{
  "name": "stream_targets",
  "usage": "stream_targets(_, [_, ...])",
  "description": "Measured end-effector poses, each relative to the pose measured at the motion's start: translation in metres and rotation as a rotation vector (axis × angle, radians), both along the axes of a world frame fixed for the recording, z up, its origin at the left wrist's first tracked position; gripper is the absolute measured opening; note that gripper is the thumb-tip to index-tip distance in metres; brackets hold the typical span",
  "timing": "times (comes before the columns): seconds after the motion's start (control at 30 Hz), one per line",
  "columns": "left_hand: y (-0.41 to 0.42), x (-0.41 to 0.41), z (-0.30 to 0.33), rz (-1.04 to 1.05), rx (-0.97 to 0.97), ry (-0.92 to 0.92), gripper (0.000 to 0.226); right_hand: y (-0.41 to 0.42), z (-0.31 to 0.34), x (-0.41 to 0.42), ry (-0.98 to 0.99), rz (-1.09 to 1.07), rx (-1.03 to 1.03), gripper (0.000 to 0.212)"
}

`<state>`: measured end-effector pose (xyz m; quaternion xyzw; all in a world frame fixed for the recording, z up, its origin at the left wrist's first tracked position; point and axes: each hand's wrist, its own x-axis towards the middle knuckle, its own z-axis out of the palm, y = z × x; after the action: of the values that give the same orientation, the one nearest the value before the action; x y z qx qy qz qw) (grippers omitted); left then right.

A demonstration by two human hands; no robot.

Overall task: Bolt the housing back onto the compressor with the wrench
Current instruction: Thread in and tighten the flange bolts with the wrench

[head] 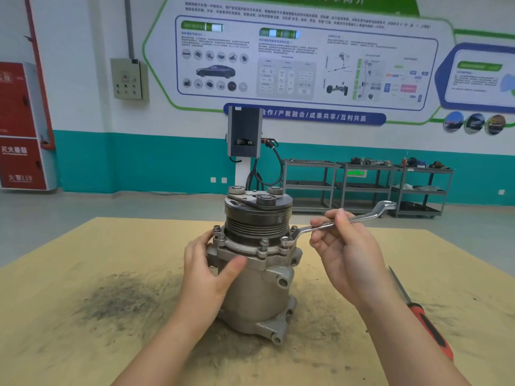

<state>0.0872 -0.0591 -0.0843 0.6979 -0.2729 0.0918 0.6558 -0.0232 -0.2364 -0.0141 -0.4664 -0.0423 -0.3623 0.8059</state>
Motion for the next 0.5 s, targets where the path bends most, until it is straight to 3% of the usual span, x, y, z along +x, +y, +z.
stream_targets(0.1, [0.000, -0.007, 0.002, 0.039, 0.149, -0.063, 0.129, 0.014, -0.017, -0.003, -0.125, -0.244, -0.115, 0.018])
stream_targets(0.2, [-0.001, -0.013, 0.006, 0.061, 0.197, -0.046, 0.140, 0.033, -0.033, -0.006, -0.275, -0.537, -0.406, 0.015])
stream_targets(0.33, [-0.008, -0.021, 0.008, 0.112, 0.218, -0.059, 0.142, 0.048, -0.039, -0.007, -0.367, -0.630, -0.920, 0.017])
stream_targets(0.5, [-0.019, -0.021, 0.010, 0.206, 0.210, -0.062, 0.110, 0.066, -0.040, 0.003, -0.225, -0.626, -1.088, 0.023])
